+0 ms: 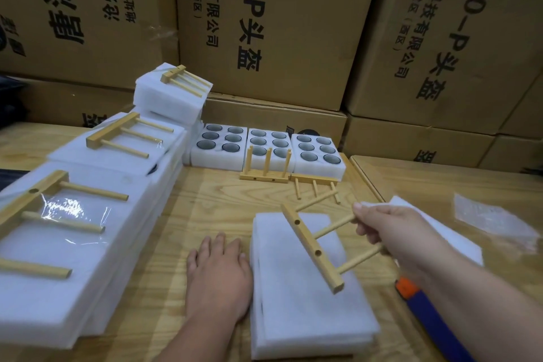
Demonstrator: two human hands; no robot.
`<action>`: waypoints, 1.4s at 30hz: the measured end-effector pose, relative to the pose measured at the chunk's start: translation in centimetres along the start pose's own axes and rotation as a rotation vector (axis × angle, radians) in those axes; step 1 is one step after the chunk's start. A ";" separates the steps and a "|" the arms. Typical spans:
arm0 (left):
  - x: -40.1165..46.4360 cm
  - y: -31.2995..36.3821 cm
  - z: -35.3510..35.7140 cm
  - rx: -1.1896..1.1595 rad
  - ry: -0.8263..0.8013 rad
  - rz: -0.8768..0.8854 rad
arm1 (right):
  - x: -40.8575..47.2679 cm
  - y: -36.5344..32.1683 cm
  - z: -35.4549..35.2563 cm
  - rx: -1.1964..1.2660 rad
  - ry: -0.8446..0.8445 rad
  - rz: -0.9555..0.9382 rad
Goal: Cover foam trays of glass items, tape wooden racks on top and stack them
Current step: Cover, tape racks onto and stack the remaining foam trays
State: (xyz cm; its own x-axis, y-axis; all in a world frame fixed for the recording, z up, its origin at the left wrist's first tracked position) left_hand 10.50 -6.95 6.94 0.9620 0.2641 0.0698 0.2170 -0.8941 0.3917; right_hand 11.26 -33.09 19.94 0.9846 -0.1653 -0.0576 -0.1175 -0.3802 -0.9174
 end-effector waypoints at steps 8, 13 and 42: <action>0.1 0.0 0.0 0.002 -0.012 0.001 | -1.3 5.8 3.1 0.090 0.087 0.088; 0.1 0.0 0.0 -0.002 -0.009 0.004 | -2.4 5.8 3.3 0.026 0.022 -0.039; -5.0 0.3 0.0 -1.425 -0.328 0.041 | -4.1 10.2 7.2 0.783 -0.073 0.045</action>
State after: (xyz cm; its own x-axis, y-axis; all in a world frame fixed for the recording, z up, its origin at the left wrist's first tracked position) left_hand 5.79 -8.54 6.69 0.9994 -0.0186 -0.0284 0.0322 0.2596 0.9652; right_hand 6.96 -29.75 7.94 0.9902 -0.0953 -0.1024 -0.0586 0.3822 -0.9222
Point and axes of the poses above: each hand's wrist, its own x-axis towards the middle knuckle, its own z-axis out of the palm, y = z × x, the point moved 3 cm from there along x, towards the middle knuckle, and after that the axes turned 2 degrees about -z, right-handed, at the moved point
